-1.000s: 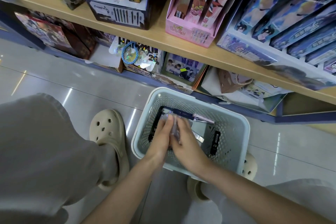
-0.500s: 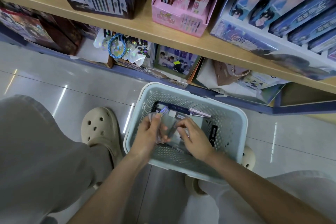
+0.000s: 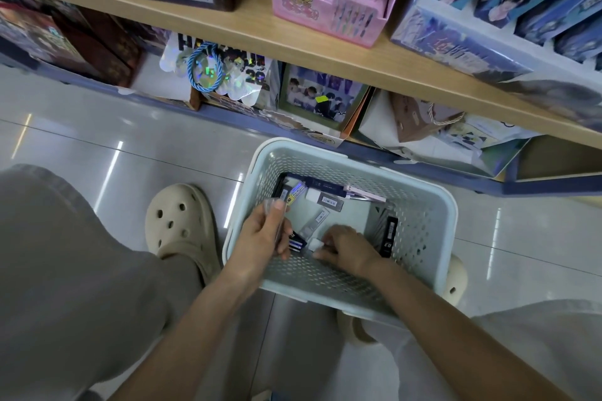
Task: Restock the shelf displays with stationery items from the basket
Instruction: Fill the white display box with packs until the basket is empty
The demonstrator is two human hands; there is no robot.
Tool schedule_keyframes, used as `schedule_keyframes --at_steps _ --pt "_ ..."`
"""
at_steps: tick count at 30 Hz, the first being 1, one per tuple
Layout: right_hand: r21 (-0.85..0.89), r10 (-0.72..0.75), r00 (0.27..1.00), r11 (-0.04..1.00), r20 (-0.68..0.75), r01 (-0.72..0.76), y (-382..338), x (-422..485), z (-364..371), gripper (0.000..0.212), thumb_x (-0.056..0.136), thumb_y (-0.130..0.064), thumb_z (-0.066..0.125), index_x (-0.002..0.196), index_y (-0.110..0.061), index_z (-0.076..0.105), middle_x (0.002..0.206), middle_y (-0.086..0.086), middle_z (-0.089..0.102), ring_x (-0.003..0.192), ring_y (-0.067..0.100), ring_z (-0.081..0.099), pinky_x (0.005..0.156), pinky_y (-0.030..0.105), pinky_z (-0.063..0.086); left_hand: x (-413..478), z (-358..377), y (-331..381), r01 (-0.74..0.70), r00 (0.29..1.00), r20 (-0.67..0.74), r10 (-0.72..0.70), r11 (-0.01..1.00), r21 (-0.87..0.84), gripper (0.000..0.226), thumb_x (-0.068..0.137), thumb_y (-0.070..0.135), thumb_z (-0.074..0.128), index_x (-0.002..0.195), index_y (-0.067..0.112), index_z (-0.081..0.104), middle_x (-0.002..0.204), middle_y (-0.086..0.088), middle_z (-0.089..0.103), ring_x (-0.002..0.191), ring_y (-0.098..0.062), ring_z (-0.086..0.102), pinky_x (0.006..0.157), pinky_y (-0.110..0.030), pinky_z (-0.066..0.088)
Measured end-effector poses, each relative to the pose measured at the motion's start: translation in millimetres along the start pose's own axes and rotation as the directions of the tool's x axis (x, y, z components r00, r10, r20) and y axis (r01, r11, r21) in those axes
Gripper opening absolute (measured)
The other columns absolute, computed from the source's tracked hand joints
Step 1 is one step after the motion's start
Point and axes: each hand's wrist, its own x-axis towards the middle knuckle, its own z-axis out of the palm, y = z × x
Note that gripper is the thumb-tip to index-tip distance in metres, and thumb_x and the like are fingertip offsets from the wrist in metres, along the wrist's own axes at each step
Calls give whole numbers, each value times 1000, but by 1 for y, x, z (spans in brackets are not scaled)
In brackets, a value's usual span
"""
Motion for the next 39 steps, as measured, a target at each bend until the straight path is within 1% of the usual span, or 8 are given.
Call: schedule_keyframes --at_steps 4,7,9,13,25,29,32,39 --pt "2 -33 993 999 115 33 -3 -3 4 54 92 -61 39 111 -14 57 124 8 47 121 22 40 98 33 35 1 -4 -1 12 1000 7 -12 1000 13 28 97 30 42 78 10 47 64 -4 50 40 -8 35 40 -20 36" --pt "103 29 977 993 210 -52 -7 -5 -1 60 87 -66 43 109 -12 55 109 6 54 100 19 51 86 33 41 0 -5 -1 13 1000 6 -13 1000 9 28 99 28 41 79 10 47 65 -5 49 40 -8 35 40 -20 36" --pt "176 50 954 979 296 -106 -10 -6 -6 50 88 -54 55 107 -8 56 100 6 57 89 17 52 77 30 39 -1 -5 0 14 1000 4 -14 1000 11 27 100 27 40 81 8 47 65 -5 49 39 -8 34 40 -20 35" --pt "116 60 932 987 358 -109 -12 -10 -10 35 93 -25 56 120 -4 54 113 11 59 95 18 53 77 25 37 -3 -5 0 9 1000 3 -9 1000 1 27 100 25 39 82 7 46 64 -5 49 39 -8 34 39 -19 35" --pt "46 59 975 996 214 -70 9 -14 -8 30 91 -36 60 106 -11 55 106 6 60 92 17 52 77 25 40 -14 -3 -2 34 999 -25 -33 999 37 27 101 27 39 81 8 45 60 -3 44 40 -8 33 39 -19 32" --pt "220 -1 999 975 46 -10 2 -20 -14 25 96 -30 54 110 -10 52 100 3 58 91 16 53 71 22 38 -15 -2 -1 50 996 -69 -47 998 44 22 95 22 53 79 10 44 50 4 39 39 -9 31 36 -18 30" --pt "396 1 994 917 -106 41 -15 -28 -29 12 97 -29 50 93 -18 46 81 -8 53 77 10 51 62 15 37 -14 0 -1 95 987 -136 -80 989 112 24 86 8 67 75 15 47 43 8 42 34 -5 34 35 -18 31" --pt "593 -27 983 794 -179 130 -60 -51 -59 20 98 -31 47 80 -23 46 75 -9 47 69 1 45 66 18 36 -18 12 8 156 983 -116 -140 978 136 8 94 8 55 86 5 54 56 -4 55 37 -8 48 46 -24 51"
